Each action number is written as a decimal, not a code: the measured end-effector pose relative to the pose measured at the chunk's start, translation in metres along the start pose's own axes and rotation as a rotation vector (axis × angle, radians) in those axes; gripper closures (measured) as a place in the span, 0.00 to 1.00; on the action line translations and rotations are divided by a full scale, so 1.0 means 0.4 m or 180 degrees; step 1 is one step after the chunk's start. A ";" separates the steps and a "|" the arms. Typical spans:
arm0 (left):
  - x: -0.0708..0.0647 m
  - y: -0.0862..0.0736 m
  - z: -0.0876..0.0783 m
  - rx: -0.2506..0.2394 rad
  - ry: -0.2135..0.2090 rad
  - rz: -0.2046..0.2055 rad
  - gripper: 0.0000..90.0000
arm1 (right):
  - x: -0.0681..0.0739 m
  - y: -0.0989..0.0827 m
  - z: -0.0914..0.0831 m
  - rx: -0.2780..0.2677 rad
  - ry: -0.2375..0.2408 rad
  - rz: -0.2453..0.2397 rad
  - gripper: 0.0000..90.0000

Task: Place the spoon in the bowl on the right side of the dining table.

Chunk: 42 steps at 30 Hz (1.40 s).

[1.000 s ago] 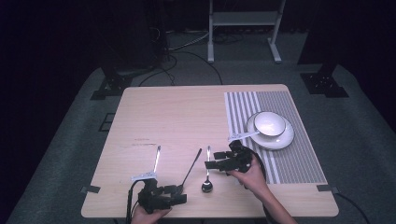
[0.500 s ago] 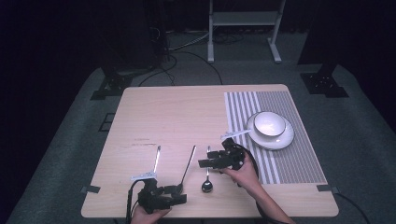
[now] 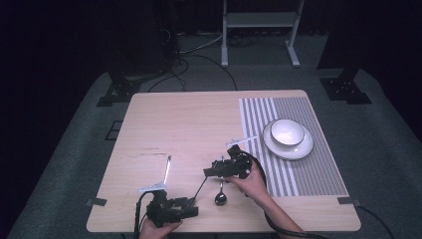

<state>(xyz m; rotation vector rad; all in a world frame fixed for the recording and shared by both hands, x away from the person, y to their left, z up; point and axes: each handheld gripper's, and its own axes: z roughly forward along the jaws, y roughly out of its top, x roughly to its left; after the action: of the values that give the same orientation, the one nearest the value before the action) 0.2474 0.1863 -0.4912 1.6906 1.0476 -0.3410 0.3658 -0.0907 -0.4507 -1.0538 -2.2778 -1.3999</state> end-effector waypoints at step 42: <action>-0.005 0.004 -0.029 -0.0268 -0.0099 0.0071 0.06 | -0.053 0.034 -0.040 -0.0333 0.0483 0.0688 0.98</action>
<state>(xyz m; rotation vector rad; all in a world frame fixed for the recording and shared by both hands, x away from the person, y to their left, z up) 0.2445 0.1954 -0.4842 1.6157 1.0060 -0.3039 0.3877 -0.1100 -0.4457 -1.1444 -1.9403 -1.4678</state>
